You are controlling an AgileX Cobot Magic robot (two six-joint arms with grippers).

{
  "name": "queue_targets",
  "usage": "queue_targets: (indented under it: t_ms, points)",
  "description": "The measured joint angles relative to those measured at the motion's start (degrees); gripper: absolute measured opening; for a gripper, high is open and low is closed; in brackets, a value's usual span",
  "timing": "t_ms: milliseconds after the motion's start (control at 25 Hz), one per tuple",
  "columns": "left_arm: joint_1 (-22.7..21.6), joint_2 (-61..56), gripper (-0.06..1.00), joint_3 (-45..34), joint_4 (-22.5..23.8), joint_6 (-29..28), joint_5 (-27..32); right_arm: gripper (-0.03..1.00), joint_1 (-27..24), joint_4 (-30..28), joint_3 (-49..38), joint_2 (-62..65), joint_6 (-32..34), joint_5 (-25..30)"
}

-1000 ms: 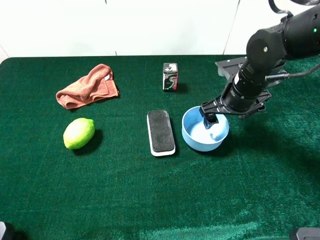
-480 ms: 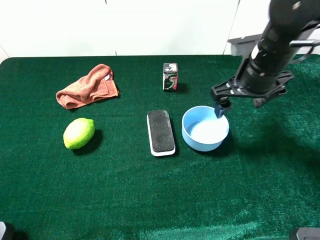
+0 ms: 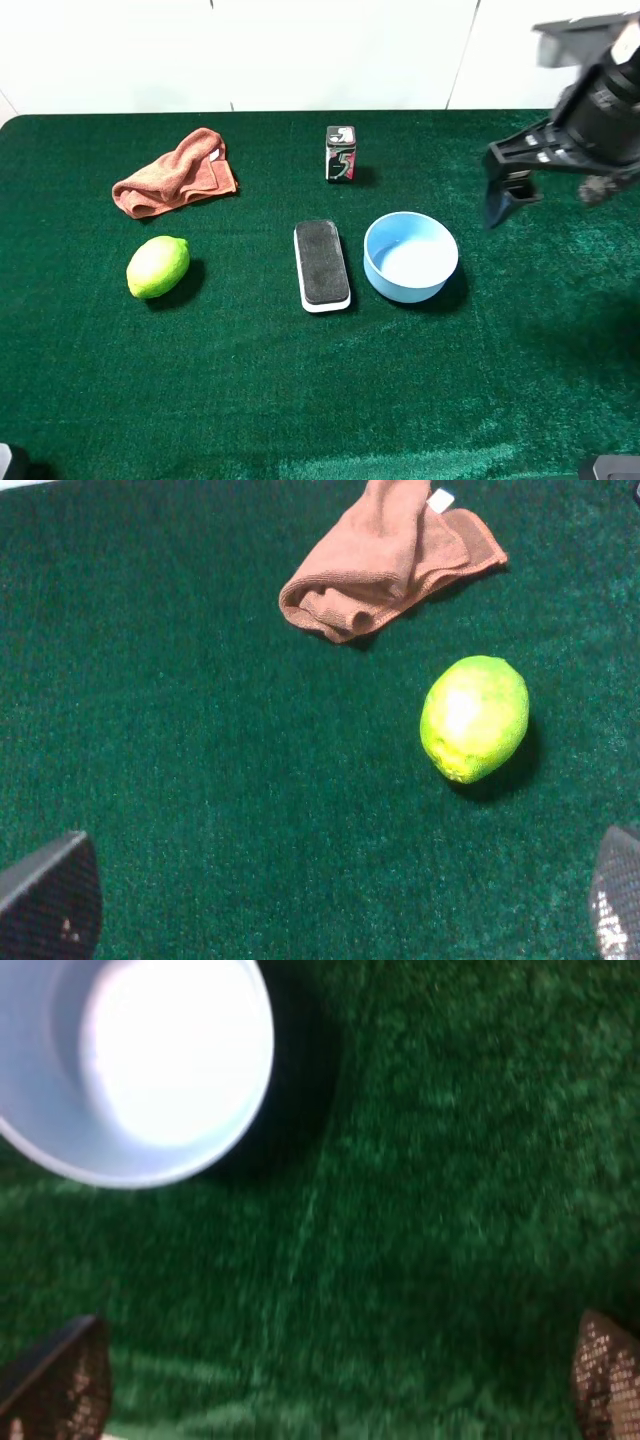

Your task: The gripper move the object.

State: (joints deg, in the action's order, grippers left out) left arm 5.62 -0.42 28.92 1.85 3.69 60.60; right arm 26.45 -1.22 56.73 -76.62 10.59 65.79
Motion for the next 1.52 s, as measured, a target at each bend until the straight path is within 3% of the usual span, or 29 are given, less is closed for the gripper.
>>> queue_targets:
  t_ms: [160, 1120, 1520]
  points:
    - [0.00, 0.00, 0.99, 0.00, 0.00, 0.00, 0.00, 0.69, 0.00, 0.69, 0.00, 4.97, -0.14, 3.33]
    - [0.00, 0.00, 0.99, 0.00, 0.00, 0.00, 0.00, 0.69, -0.29, 0.83, -0.05, 33.20, -1.84, 4.00]
    - [0.00, 0.00, 0.99, 0.00, 0.00, 0.00, 0.00, 0.69, -14.06, -1.59, -1.16, 46.49, -3.41, 4.00]
